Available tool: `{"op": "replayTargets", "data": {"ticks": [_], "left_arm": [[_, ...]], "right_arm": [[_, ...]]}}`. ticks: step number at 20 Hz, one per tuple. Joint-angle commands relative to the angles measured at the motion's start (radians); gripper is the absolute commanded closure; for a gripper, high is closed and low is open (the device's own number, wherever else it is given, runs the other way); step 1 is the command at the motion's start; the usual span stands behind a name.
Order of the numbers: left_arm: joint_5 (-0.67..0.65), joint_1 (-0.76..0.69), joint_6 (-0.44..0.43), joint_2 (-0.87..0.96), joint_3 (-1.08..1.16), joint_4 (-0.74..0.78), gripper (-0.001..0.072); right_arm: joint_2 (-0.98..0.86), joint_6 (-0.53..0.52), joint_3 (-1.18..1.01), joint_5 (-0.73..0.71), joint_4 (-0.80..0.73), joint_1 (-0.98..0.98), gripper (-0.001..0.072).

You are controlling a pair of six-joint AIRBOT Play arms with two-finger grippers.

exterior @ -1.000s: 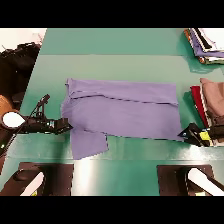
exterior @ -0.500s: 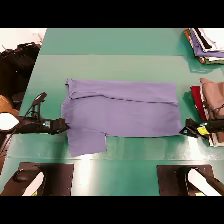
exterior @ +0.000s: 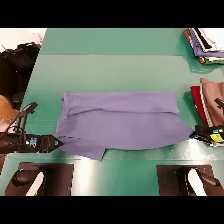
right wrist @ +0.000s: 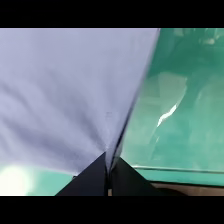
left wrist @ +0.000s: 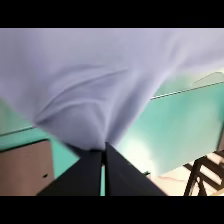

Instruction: Fold the shirts.

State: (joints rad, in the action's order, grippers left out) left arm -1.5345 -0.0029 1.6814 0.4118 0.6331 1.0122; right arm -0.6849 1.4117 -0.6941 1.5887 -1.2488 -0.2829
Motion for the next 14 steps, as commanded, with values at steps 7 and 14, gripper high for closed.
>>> {"op": "replayTargets", "data": {"ticks": [7,14], "left_arm": [[0.494,0.001,-0.202,0.506,0.167,0.013,0.0677],[0.722,0.001,-0.224,0.846,0.338,0.004,0.0676]], "right_arm": [[-0.376,0.013,-0.279,-0.261,0.026,0.153,0.0698],[-0.783,0.013,-0.578,-0.280,0.027,0.266,0.0696]]}}
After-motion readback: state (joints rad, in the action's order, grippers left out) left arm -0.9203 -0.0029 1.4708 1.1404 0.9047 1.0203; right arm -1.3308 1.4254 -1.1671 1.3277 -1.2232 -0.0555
